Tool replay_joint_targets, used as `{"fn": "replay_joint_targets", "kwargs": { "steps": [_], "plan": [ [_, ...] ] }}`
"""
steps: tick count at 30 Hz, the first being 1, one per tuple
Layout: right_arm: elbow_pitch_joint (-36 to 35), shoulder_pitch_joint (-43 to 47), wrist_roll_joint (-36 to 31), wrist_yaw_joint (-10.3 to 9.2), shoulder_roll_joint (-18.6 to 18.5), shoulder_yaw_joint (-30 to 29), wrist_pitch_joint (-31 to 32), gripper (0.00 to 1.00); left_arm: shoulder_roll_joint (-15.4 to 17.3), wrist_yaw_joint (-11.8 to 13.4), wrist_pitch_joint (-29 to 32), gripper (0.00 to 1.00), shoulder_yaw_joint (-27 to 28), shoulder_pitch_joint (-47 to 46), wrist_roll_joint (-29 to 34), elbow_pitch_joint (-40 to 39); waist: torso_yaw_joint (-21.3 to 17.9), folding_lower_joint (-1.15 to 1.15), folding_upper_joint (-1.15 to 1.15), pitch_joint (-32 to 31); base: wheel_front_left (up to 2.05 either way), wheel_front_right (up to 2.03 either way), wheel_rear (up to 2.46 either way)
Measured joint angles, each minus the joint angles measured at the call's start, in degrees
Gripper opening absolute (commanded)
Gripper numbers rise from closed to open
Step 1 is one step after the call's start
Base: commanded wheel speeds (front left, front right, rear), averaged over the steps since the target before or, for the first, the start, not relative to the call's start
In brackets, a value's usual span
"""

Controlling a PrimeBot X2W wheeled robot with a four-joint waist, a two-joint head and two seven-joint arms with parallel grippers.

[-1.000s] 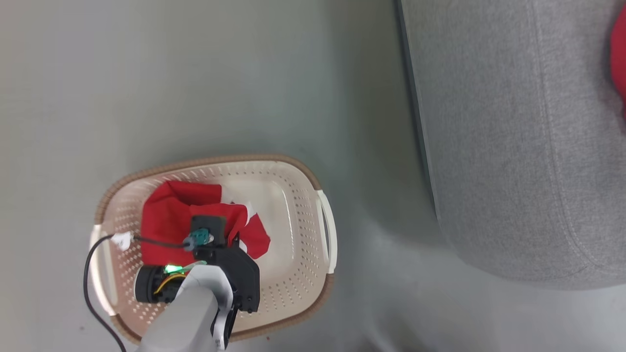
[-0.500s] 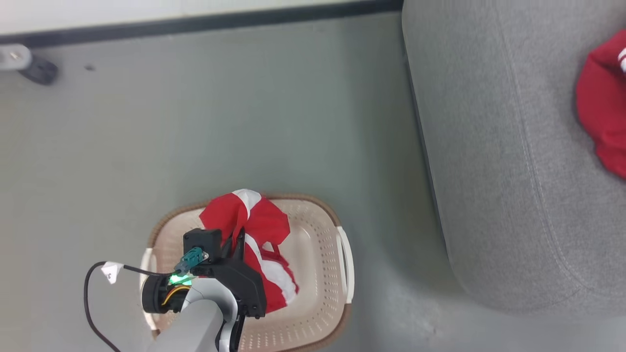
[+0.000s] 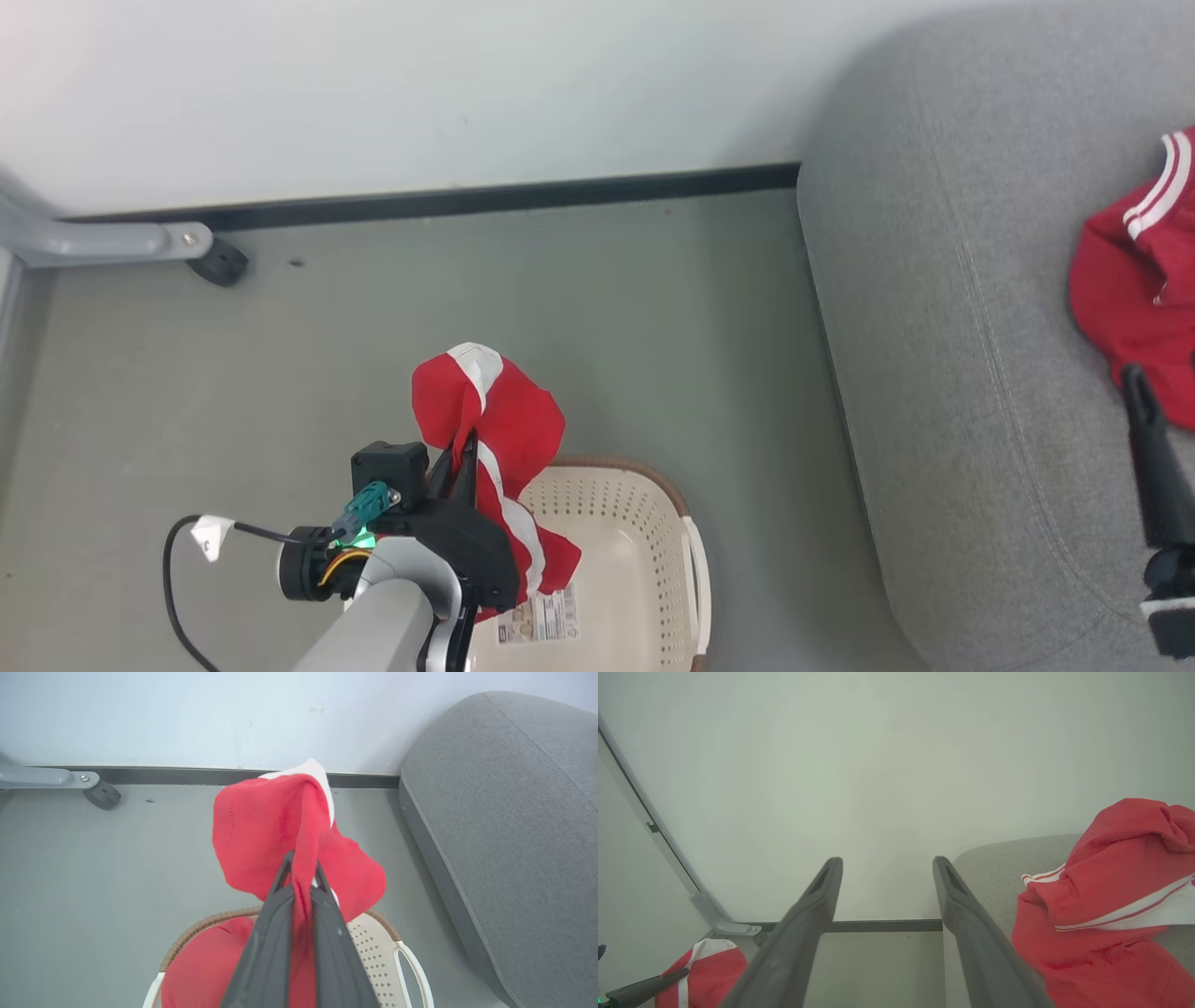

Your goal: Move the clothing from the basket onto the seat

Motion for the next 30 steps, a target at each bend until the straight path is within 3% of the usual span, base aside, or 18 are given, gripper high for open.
{"fn": "replay_joint_targets", "kwargs": {
  "steps": [8, 17, 30],
  "plan": [
    [1.9, 1.3, -2.5, -0.29, 3.2, 3.3, 0.0, 1.0, 0.0, 0.0, 0.0, 0.0, 4.5, 3.8, 6.9, -6.3, 1.8, 0.0, 0.0, -6.2, 0.0, 0.0, 0.0],
    [4.2, 4.6, -5.2, -1.11, 5.4, 6.9, 0.0, 1.0, 0.0, 0.0, 0.0, 0.0, 9.0, 9.4, 14.5, -18.4, 3.2, 0.0, 0.0, -12.4, 0.0, 0.0, 0.0],
    [2.6, 6.4, -8.6, -1.52, 7.8, 14.0, 0.5, 1.0, 0.1, 0.0, 0.0, 0.0, 9.1, 13.1, 21.7, -38.2, 5.0, 0.0, 0.0, -17.7, 0.0, 0.0, 0.0]
  ]
}}
